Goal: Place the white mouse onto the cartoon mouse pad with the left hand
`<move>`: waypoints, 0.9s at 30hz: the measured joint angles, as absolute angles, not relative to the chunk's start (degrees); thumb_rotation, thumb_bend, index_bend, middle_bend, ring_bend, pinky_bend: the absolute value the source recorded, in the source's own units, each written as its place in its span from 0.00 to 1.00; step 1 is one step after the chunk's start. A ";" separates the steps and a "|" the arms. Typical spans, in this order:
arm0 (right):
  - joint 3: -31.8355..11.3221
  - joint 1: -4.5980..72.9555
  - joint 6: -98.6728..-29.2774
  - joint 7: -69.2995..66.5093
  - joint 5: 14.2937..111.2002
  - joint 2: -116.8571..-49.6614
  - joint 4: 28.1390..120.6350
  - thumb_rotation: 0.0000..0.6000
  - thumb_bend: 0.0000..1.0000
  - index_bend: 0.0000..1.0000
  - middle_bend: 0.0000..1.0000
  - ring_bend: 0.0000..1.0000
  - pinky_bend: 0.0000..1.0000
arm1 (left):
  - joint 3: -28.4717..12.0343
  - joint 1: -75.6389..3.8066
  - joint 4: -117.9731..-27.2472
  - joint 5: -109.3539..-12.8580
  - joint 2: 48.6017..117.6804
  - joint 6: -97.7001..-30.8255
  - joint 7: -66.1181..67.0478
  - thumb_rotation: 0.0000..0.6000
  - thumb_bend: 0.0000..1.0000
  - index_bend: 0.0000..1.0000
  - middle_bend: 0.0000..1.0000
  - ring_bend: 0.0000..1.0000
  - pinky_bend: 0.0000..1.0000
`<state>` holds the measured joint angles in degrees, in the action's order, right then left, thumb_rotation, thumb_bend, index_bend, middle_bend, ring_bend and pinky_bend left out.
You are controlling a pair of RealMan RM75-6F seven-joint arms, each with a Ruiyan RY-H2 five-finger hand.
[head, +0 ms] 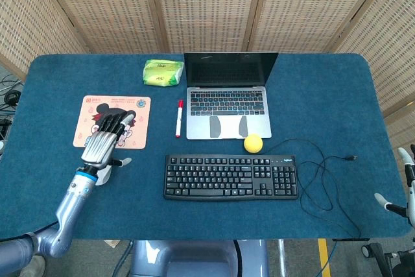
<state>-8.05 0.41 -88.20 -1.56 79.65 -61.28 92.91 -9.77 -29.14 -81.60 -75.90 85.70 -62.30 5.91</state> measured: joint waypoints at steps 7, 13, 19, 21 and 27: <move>-7.74 0.19 -88.82 -1.81 80.58 -61.01 93.49 1.00 0.00 0.00 0.00 0.00 0.00 | -4.35 -24.31 -86.19 -75.73 83.18 -63.96 5.92 1.00 0.03 0.00 0.00 0.00 0.00; -7.60 0.07 -88.94 -2.49 80.90 -60.73 93.68 1.00 0.00 0.00 0.00 0.00 0.00 | -4.39 -22.22 -82.91 -71.56 87.08 -65.78 7.76 1.00 0.03 0.00 0.00 0.00 0.00; -7.59 0.09 -88.81 -2.72 80.82 -60.64 93.64 1.00 0.00 0.00 0.00 0.00 0.00 | -5.07 -22.09 -80.78 -69.46 88.90 -64.59 7.32 1.00 0.03 0.00 0.00 0.00 0.00; -7.62 0.08 -88.77 -2.75 80.66 -60.62 93.57 1.00 0.00 0.00 0.00 0.00 0.00 | -5.37 -22.13 -79.81 -68.69 89.58 -64.20 7.24 1.00 0.04 0.00 0.00 0.00 0.00; -7.72 0.04 -88.66 -3.15 80.32 -60.56 93.41 1.00 0.00 0.00 0.00 0.00 0.00 | -6.57 -22.15 -76.76 -65.34 90.70 -62.64 7.17 1.00 0.05 0.00 0.00 0.00 0.00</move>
<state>-7.72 0.04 -88.66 -3.15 80.32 -60.56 93.41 -6.57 -22.15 -76.76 -65.34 90.70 -62.64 7.17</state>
